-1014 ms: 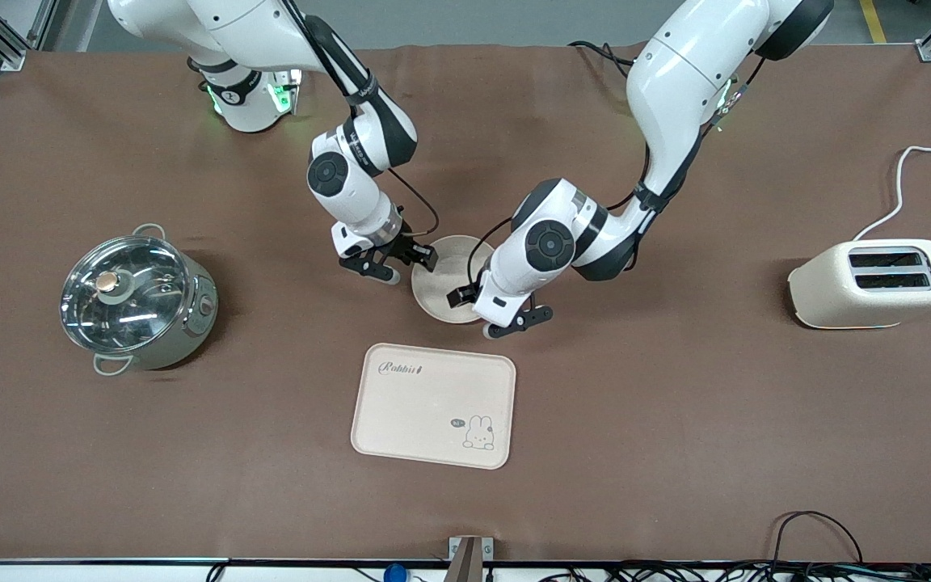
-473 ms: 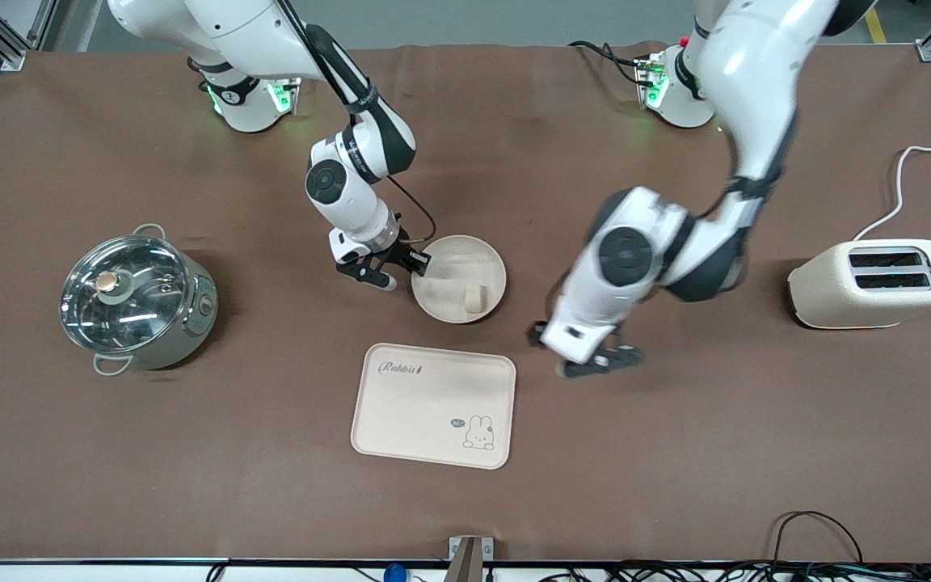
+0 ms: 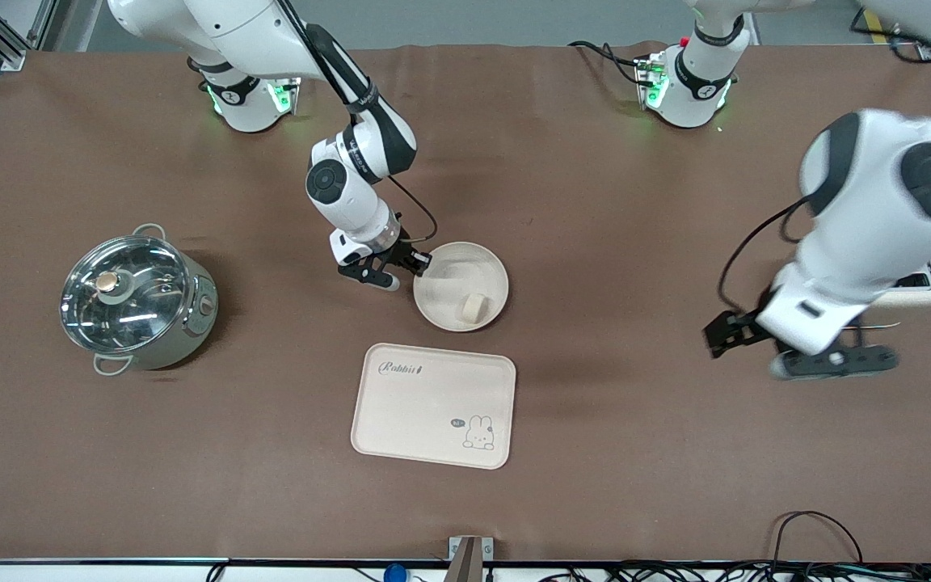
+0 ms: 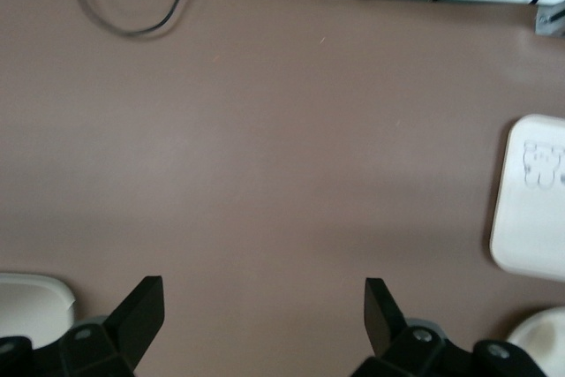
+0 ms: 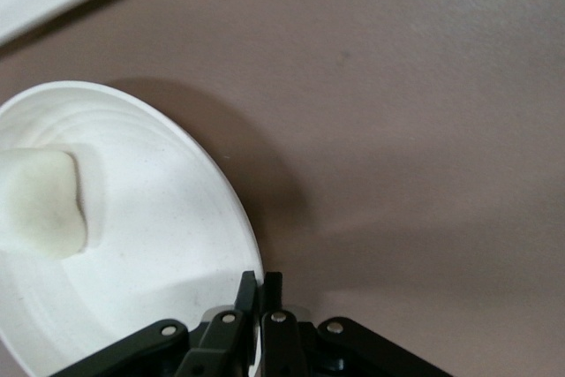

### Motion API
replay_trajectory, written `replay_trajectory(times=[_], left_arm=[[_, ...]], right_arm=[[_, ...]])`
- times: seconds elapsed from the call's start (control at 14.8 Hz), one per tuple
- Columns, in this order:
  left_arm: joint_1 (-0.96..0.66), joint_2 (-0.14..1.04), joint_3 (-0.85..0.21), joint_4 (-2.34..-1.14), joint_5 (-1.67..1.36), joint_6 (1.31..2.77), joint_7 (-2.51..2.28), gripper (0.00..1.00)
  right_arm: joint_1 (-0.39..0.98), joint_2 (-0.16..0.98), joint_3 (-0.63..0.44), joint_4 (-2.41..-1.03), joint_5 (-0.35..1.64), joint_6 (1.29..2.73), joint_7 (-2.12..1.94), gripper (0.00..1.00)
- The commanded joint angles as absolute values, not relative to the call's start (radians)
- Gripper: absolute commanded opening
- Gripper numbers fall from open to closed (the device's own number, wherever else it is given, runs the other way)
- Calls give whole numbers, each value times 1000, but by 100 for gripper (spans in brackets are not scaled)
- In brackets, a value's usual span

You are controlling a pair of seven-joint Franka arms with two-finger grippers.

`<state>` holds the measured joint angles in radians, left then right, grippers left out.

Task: Place bun in plate and plate on tray
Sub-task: 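Move the plate onto the bear-print tray with the right gripper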

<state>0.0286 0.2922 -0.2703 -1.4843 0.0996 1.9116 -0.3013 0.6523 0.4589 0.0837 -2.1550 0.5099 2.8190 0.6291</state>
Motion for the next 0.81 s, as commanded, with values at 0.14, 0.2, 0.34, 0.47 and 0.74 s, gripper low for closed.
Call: replay_trajectory(times=[0.14, 0.2, 0.34, 0.47, 0.74], left_arm=[[41, 91, -249, -1522, 3, 1706, -272, 100], [34, 54, -221, -1532, -9, 1680, -259, 100], [11, 9, -181, -1534, -14, 1626, -220, 100], [-31, -24, -157, -1560, -3, 1624, -210, 100], [-97, -28, -115, -1575, -9, 1620, -210, 100]], right_arm=[[628, 382, 83, -2050, 519, 2723, 608, 0], [606, 393, 75, -2005, 517, 2720, 603, 0], [553, 463, 72, -1904, 494, 2685, 577, 0], [506, 532, 71, -1780, 447, 2601, 569, 0], [465, 698, 64, -1588, 330, 2562, 574, 0]])
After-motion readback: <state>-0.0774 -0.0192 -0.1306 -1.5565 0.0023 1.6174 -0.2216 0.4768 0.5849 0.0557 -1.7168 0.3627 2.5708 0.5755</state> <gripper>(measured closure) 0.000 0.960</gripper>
